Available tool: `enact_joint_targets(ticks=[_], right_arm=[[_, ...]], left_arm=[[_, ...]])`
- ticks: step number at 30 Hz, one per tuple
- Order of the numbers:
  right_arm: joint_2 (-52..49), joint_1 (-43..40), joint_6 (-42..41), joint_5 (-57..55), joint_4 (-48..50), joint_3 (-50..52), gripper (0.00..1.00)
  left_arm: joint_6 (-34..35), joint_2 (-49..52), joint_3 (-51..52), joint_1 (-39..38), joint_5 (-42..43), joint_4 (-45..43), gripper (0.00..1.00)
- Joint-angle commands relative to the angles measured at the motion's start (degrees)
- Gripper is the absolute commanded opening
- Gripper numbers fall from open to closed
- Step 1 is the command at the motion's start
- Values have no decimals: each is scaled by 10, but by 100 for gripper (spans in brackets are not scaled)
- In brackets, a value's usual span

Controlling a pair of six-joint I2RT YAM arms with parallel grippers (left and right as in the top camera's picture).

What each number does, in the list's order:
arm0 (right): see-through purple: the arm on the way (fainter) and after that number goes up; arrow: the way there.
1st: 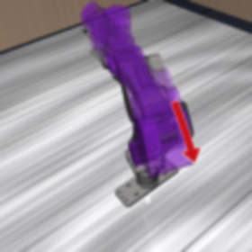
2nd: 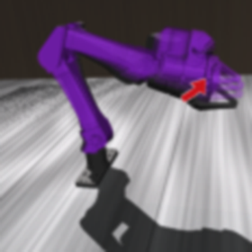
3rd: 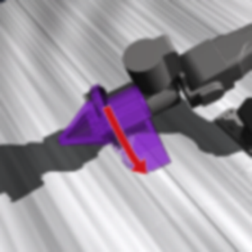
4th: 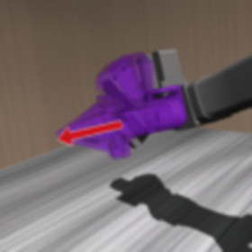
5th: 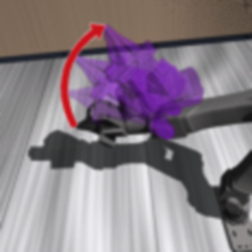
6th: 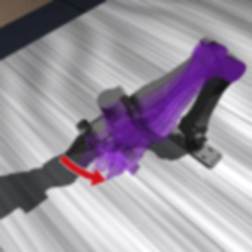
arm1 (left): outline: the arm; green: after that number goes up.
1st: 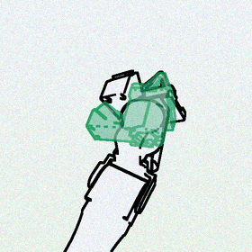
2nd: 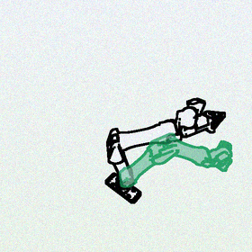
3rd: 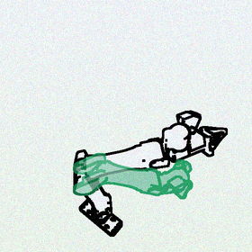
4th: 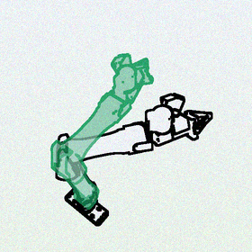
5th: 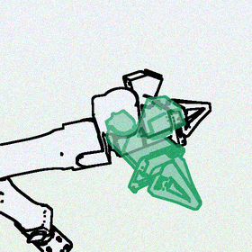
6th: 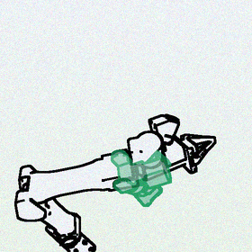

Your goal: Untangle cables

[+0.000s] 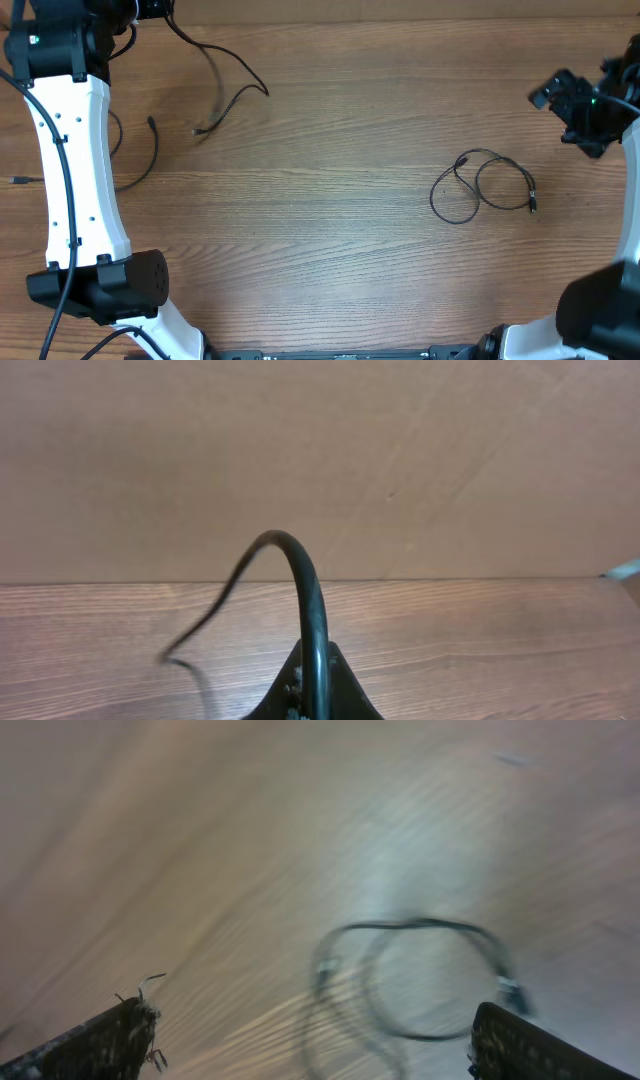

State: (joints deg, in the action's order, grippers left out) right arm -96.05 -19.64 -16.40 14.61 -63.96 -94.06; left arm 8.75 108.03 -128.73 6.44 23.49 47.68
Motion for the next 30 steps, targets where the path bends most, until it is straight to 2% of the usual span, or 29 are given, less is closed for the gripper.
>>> enact_joint_targets(ticks=[1,8,13,19,22,30], right_arm=[[5,8,58,80,-3,-4,100],[5,9,60,80,-46,-1,100],[5,9,60,80,-56,-1,100],[5,9,60,80,-61,-1,100],[5,9,60,80,-63,-1,100],[5,9,60,80,-62,-1,100]], left_arm=[[-23,6,-8,-5,10,-4,4],[-56,17,-8,-5,-76,-70,4],[-85,67,-8,-5,-71,-118,4],[-86,168,-8,-3,-94,-119,4],[-54,217,-8,-3,-121,-108,4],[81,291,-8,-10,-96,-58,4]])
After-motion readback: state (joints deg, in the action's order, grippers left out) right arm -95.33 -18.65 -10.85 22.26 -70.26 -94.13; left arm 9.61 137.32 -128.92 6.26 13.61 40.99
